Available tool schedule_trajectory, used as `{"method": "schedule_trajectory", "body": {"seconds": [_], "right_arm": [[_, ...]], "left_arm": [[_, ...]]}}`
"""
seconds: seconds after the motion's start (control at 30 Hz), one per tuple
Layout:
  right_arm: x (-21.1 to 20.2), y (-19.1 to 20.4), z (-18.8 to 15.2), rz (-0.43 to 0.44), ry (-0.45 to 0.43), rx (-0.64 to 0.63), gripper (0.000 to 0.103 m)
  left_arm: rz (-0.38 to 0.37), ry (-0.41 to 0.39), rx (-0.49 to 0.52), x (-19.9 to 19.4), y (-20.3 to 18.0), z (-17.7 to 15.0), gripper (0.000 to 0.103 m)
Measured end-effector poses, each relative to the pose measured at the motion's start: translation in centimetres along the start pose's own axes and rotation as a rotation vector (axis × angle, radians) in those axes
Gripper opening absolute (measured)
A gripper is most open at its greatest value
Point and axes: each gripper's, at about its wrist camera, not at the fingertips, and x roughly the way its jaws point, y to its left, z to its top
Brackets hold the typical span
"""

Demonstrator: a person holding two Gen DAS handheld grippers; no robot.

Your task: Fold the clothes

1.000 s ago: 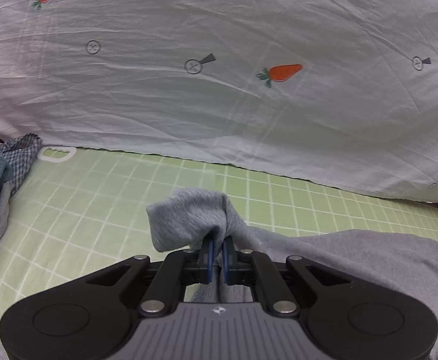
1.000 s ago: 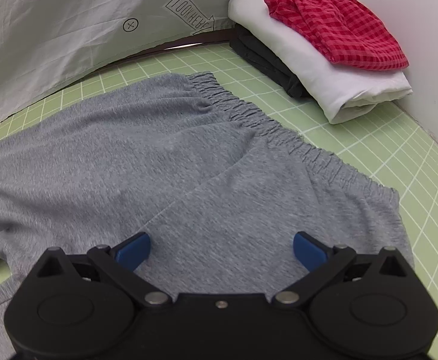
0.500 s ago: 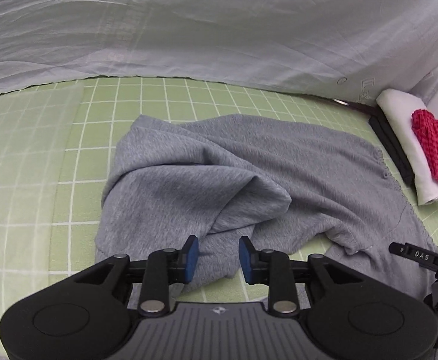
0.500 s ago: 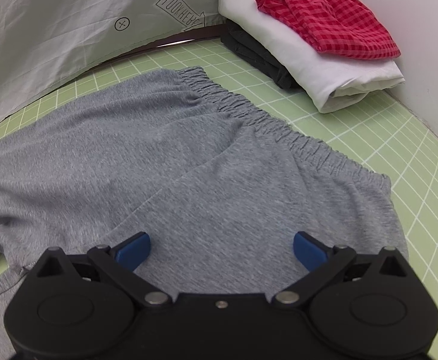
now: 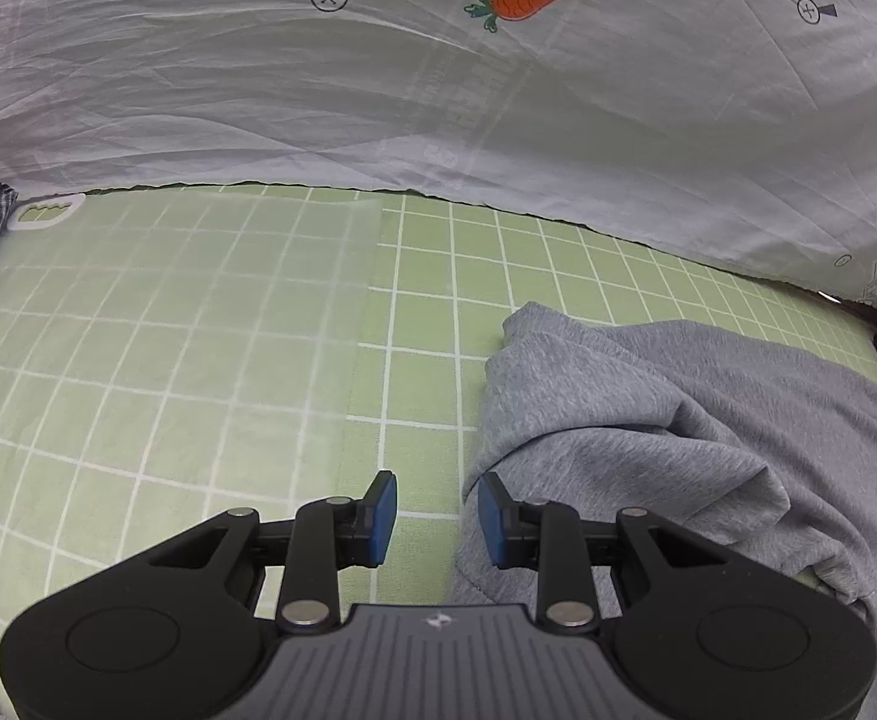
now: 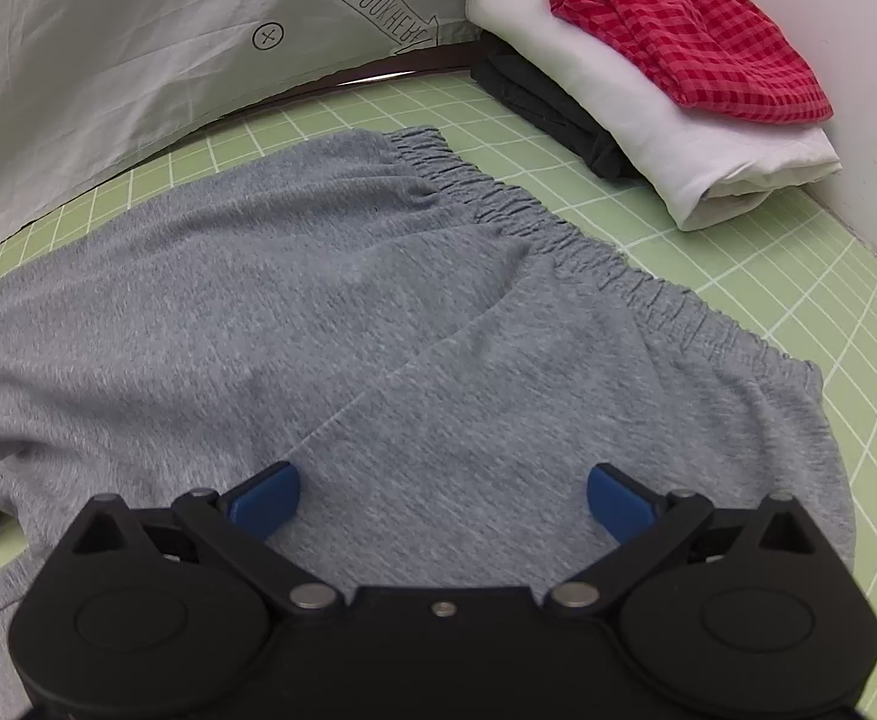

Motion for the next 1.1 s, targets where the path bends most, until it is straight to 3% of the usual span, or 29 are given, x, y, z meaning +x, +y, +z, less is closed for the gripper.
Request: {"method": "schedule_trajectory", "body": {"seconds": [0.13,0.23,0.3,0.33,0.37,0.47,0.87,1.1], "right_arm": [[0.1,0.1,0.0,-0.001,-0.002,0.004,0.103],[0.2,0.1,0.0,-0.004,-0.005,0.006,0.103],[0.2,0.2,0.0,-0.005,-0.004,0.007,0.103],[0.2,0.2,0.0,-0.005,-0.003,0.007,0.103],[0.2,0.4,0.0,-0.009,-0.005,-0.005,0.103],[0.1,0.7,0.1,-0.018,-0.011,-0.036,0.103],[0.2,0.3,0.0,-0.006,-0.019,-0.033,0.103],[0.2,0.4,-0.1,-0.005,-0.019,-0.041,0.103]], "left_arm": [[-0.041,0.012,0.078,1.2,-1.0,0.1,0.032],[-0.007,0.019,0.145,2.2,-1.9,0.3,0.032],[0.012,0.010,0.123,2.6,-1.9,0.6,0.032],[0.019,0.007,0.103,2.8,-1.7,0.8,0.025],[0.026,0.003,0.082,2.8,-1.5,1.1,0.003],[0.064,-0.034,0.049,2.0,-0.8,1.5,0.001],[0.343,-0.277,-0.047,-7.8,4.0,4.3,0.001],[0.567,-0.426,-0.085,-12.6,7.4,8.2,0.001]]}}
